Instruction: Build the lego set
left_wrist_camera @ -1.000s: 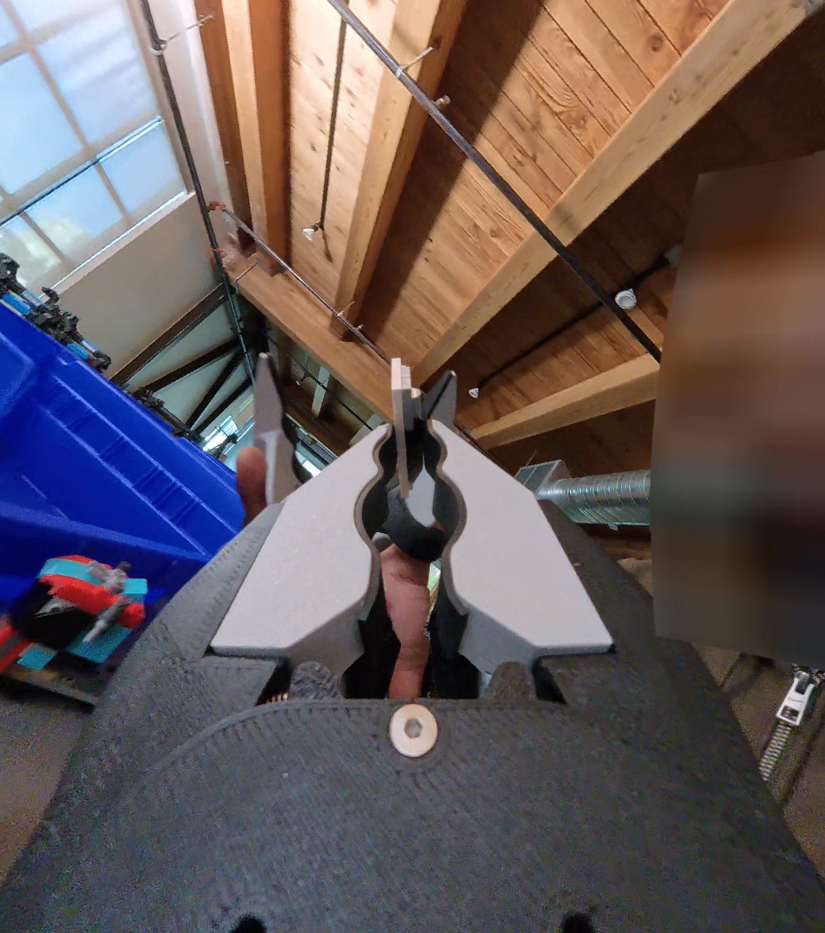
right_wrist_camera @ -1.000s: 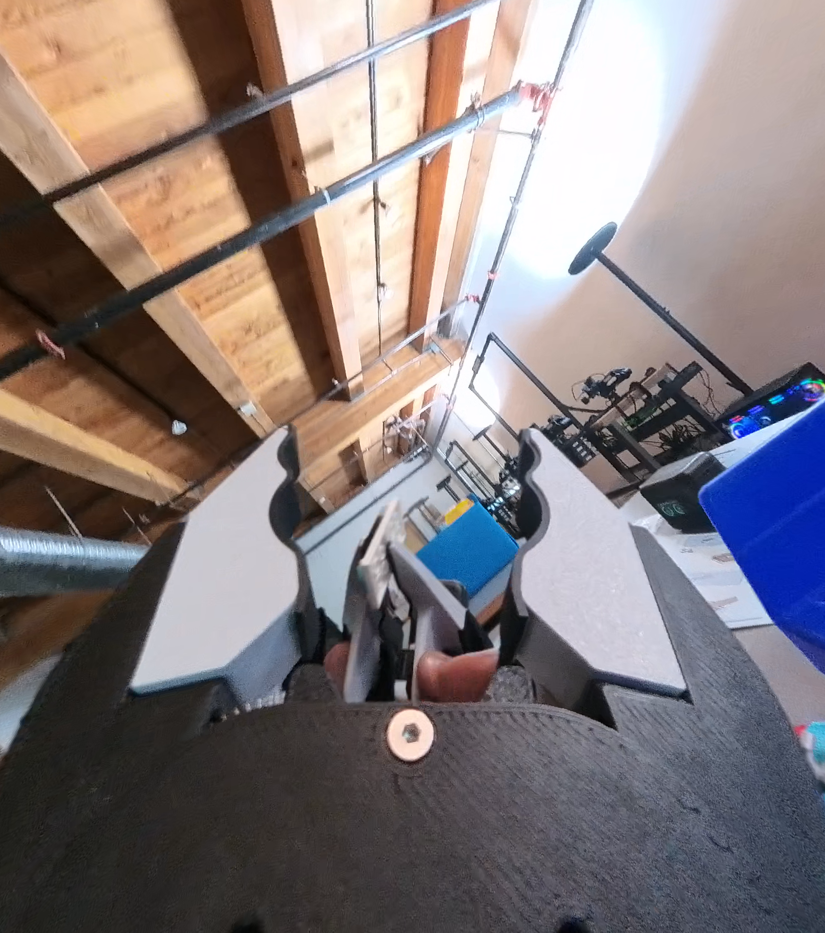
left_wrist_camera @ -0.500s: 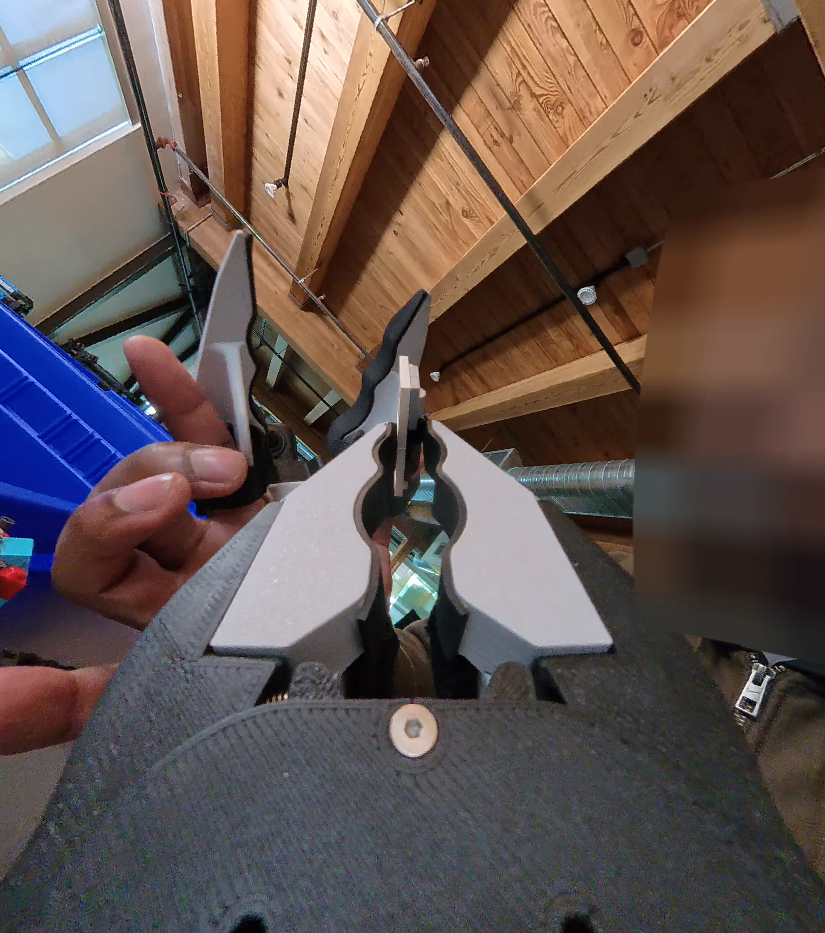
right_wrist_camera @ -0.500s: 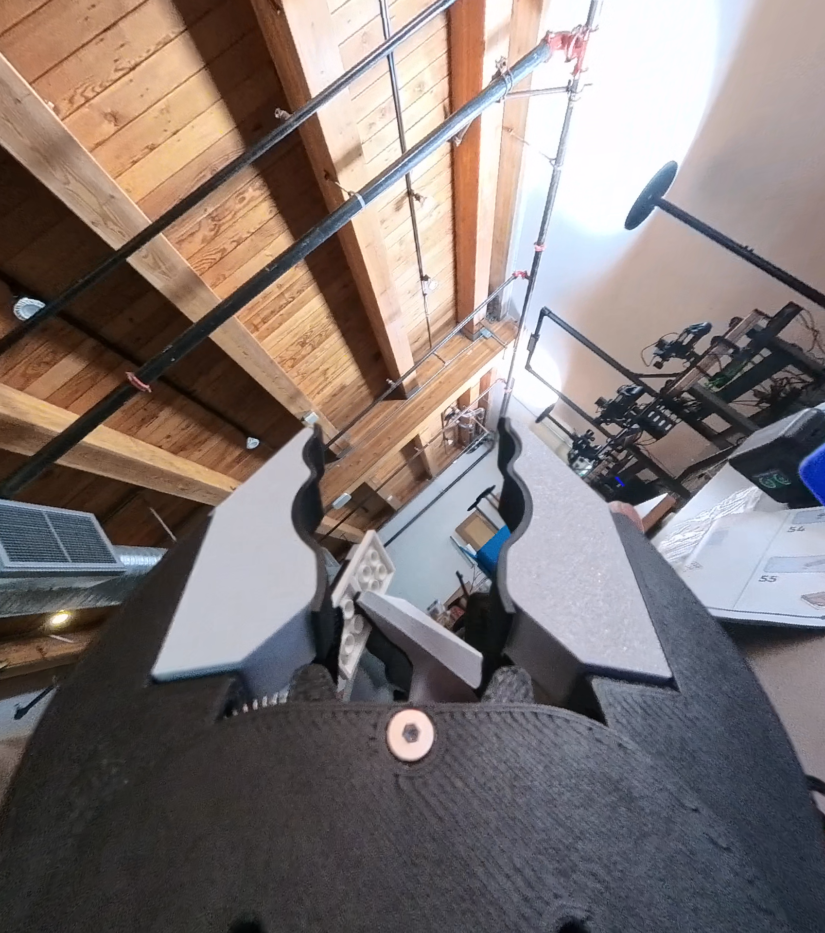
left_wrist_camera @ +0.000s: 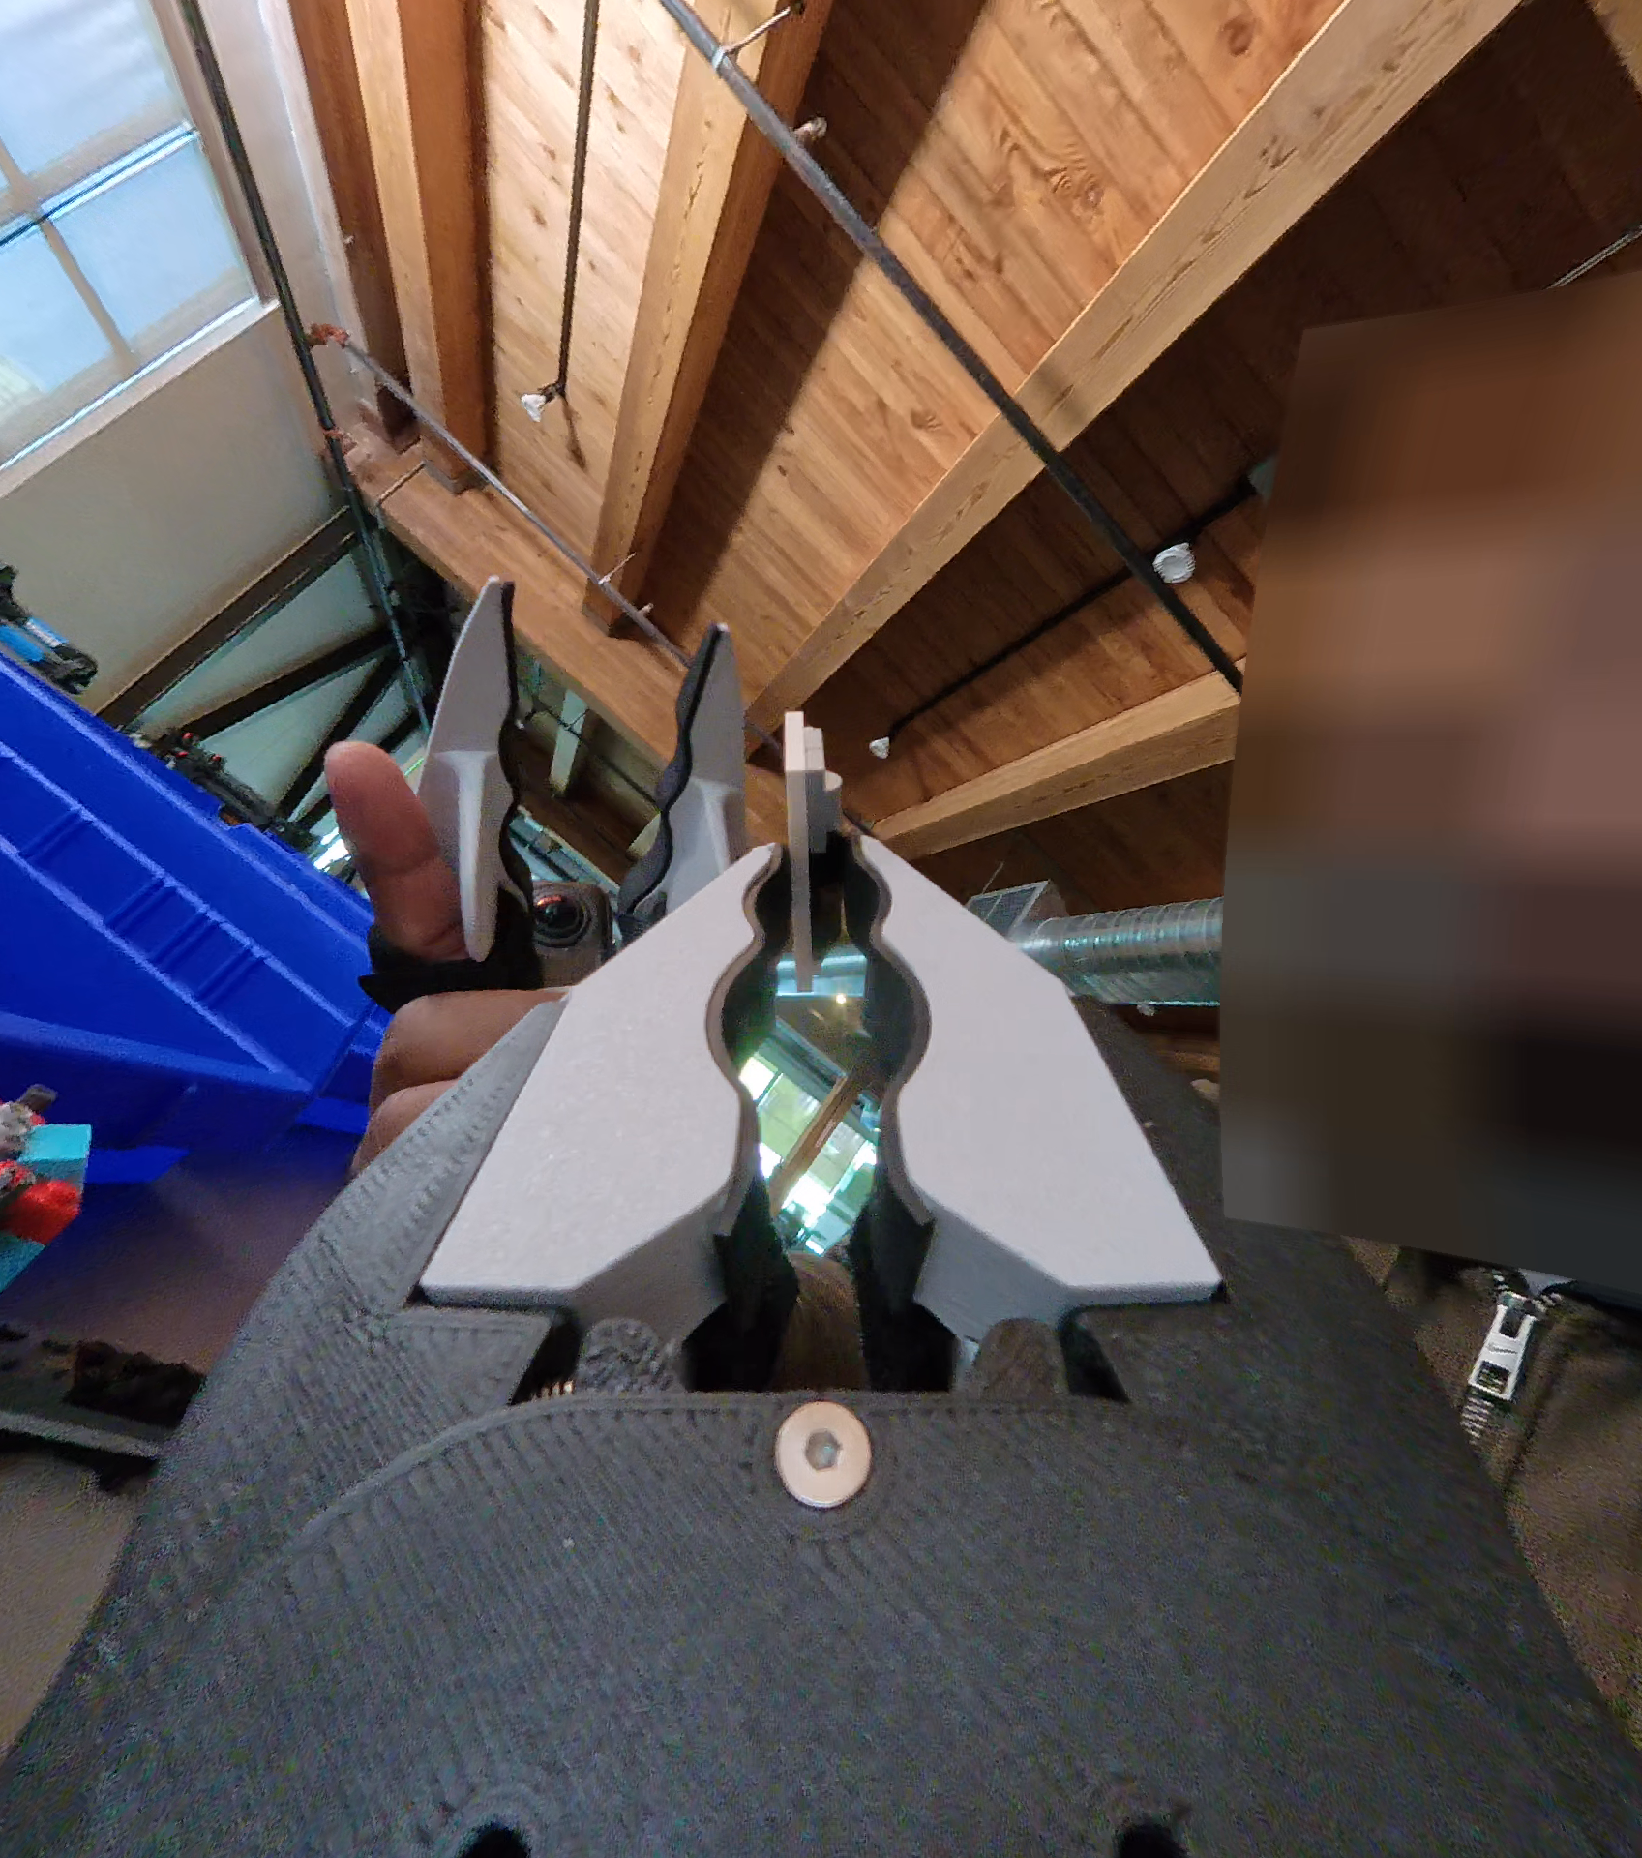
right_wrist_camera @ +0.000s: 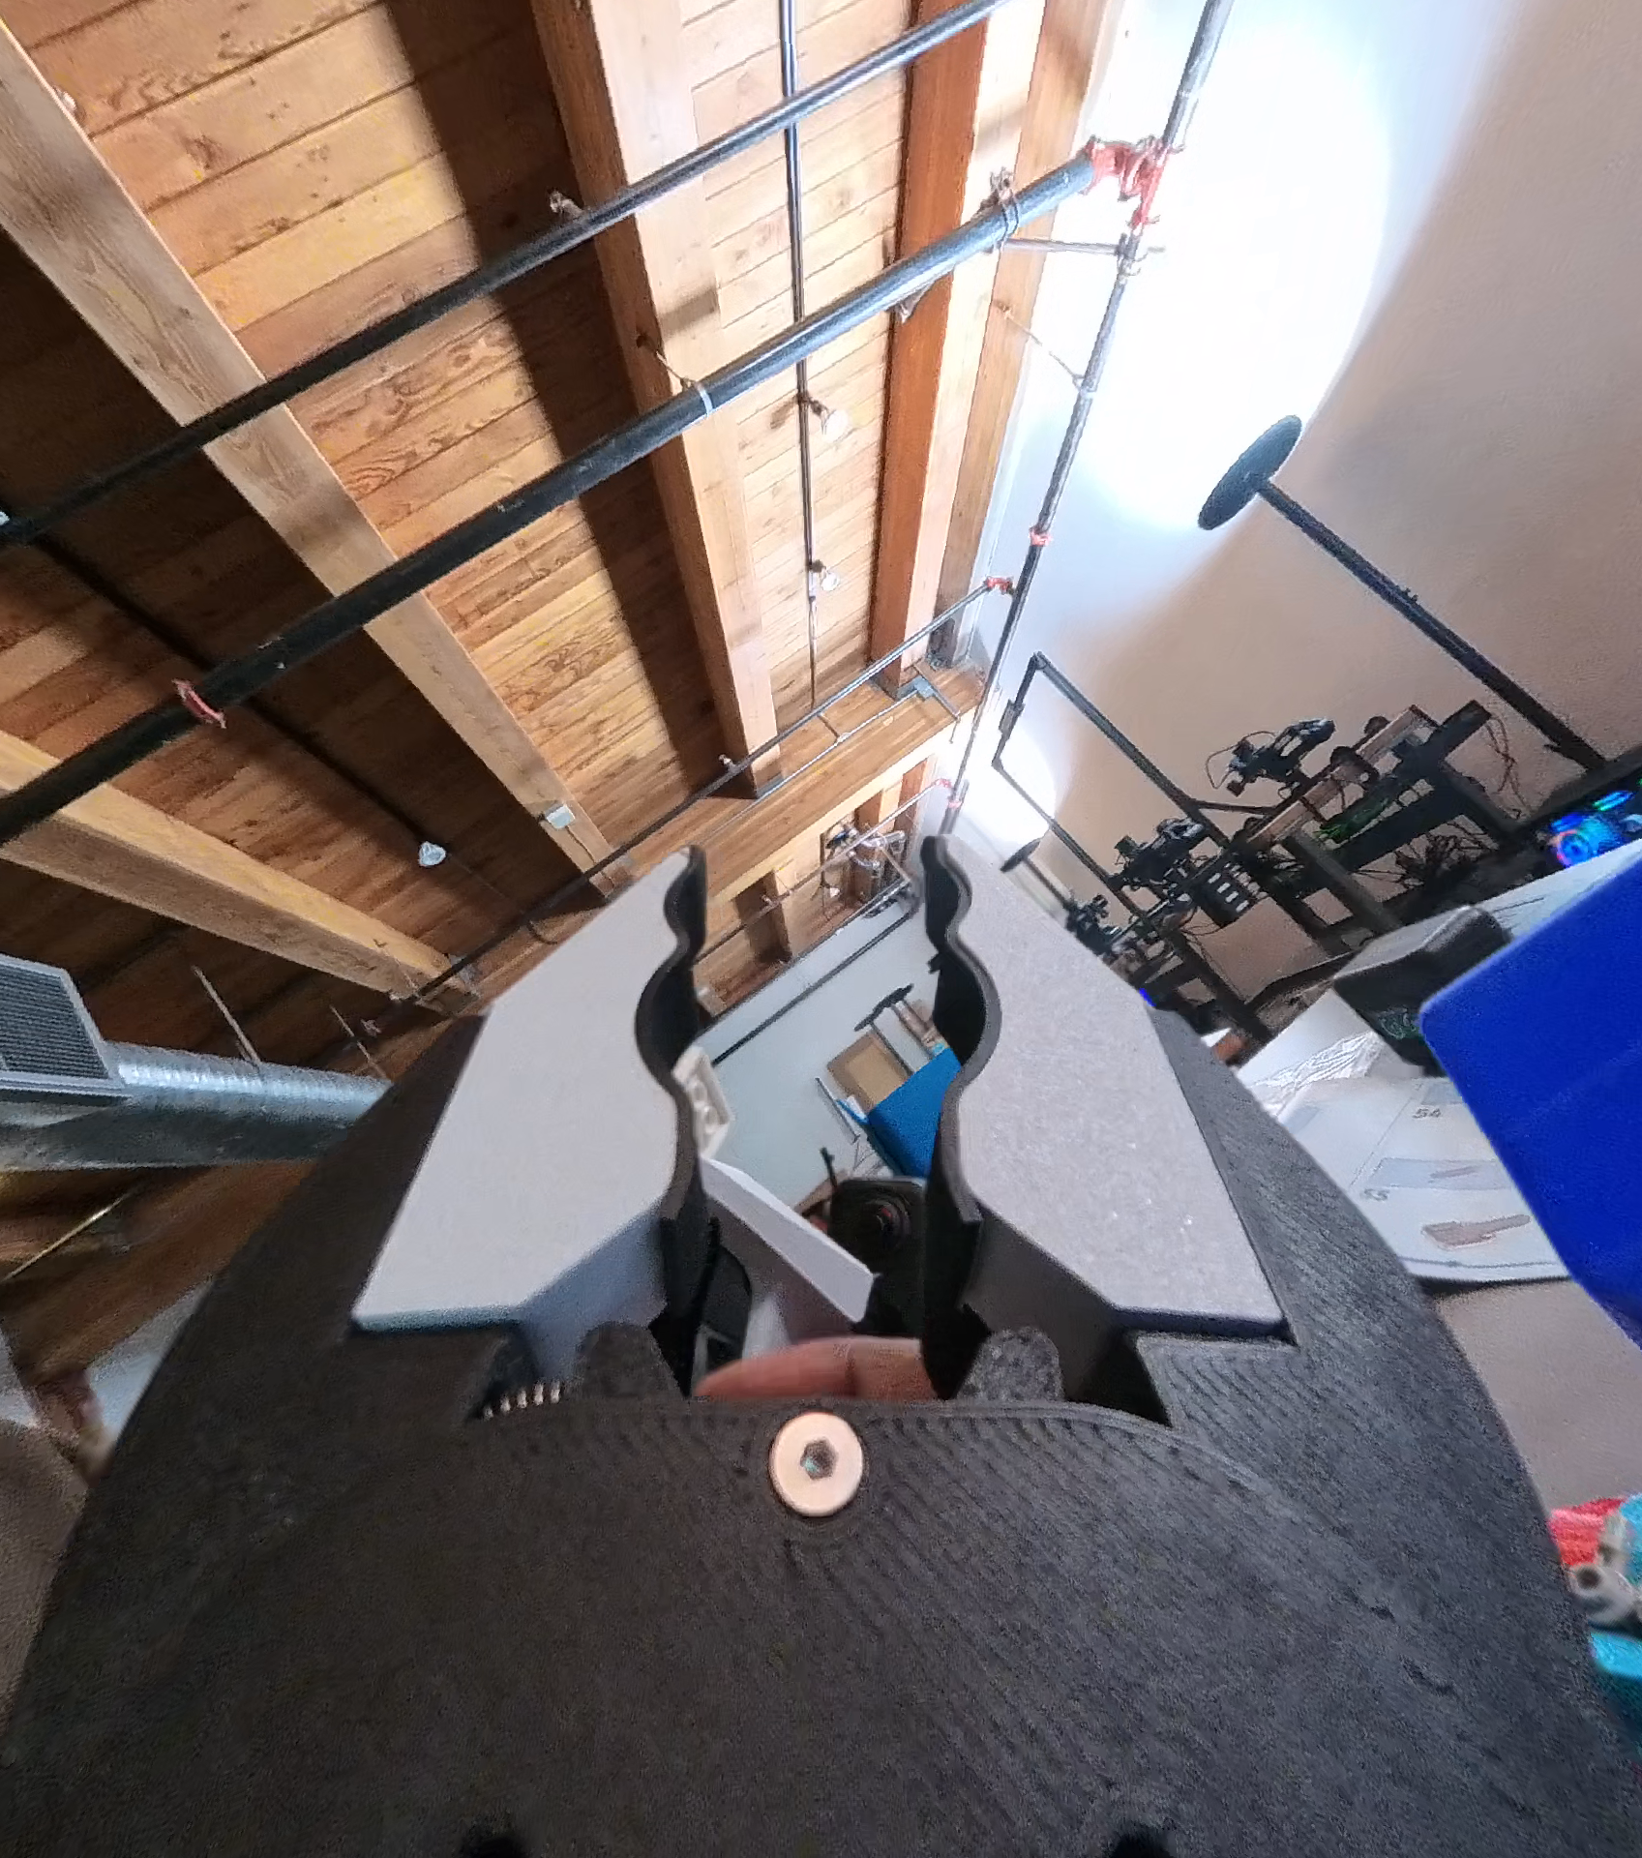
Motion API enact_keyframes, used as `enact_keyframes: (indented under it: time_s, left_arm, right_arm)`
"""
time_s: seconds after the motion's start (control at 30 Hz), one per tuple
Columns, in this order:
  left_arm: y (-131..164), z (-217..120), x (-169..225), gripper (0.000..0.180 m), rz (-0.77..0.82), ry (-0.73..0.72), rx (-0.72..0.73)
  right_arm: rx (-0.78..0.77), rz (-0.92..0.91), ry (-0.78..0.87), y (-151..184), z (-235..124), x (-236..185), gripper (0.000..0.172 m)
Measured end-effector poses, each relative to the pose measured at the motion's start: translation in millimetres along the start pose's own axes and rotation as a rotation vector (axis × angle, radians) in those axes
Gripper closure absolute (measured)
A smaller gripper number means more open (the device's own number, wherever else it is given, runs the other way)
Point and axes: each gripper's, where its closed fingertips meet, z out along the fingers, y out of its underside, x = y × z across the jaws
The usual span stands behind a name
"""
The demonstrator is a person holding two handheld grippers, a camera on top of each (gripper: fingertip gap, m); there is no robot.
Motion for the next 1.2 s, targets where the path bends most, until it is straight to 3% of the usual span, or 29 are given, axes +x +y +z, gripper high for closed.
enact_keyframes:
  time_s: [0.1,0.23,0.4,0.57,0.9,1.2]
  left_arm:
    - [-0.6,-2.5,-9.4,0.170,-0.010,-0.044,-0.020]
    - [-9.6,-10.4,-19.1,0.170,0.026,-0.130,-0.084]
    - [0.1,-18.3,-27.4,0.170,0.045,-0.242,-0.323]
    - [15.4,-30.0,-33.0,0.170,-0.035,-0.324,-0.494]
    - [40.5,-42.6,-39.4,0.170,-0.095,-0.383,-0.651]
    - [49.5,-45.3,-35.2,0.170,-0.099,-0.371,-0.708]
  right_arm:
    - [-0.046,-0.075,0.003,6.1,0.5,-2.1,0.118]
    - [-0.130,-0.379,-0.022,1.0,-1.4,-12.5,0.113]
    - [-0.585,-0.818,-0.163,45.0,-23.9,-18.6,0.102]
    - [-0.776,-1.108,-0.212,66.2,-53.1,-6.2,0.095]
    - [-0.929,-1.309,-0.239,100.9,-65.1,3.2,0.094]
    - [-0.945,-1.317,-0.246,106.5,-67.5,3.1,0.114]
